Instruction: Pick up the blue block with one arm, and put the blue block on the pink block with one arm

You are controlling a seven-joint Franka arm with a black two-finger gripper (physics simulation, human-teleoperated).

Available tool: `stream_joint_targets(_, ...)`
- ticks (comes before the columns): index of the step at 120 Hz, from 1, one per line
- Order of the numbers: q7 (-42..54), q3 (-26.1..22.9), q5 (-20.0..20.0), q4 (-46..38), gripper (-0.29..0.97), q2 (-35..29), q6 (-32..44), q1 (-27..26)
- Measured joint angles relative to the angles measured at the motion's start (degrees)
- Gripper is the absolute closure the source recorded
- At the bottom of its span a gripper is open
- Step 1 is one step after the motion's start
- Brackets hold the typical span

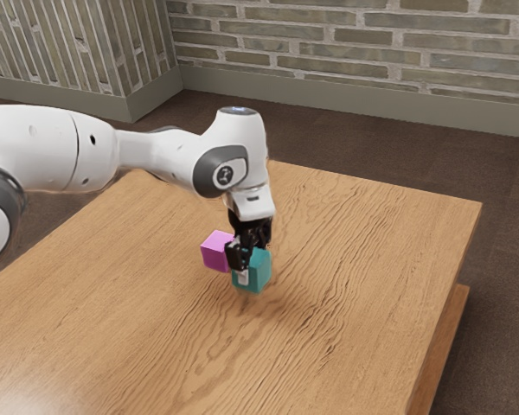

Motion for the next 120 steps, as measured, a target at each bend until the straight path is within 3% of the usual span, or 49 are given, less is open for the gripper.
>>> stream_joint_targets(24, 0.88, 0.11, 5.79, -0.14, 0.31, -4.65, -0.48, 1.51)
stream_joint_targets(43, 1.98, 0.05, 8.08, 0.72, 0.31, -4.55, -0.59, 6.63)
stream_joint_targets(74, 4.40, 0.82, 8.58, 7.06, 0.31, 0.37, -0.62, 8.24)
stream_joint_targets(120, 9.67, 1.05, 4.42, 13.58, 0.31, 6.71, -0.33, 9.13)
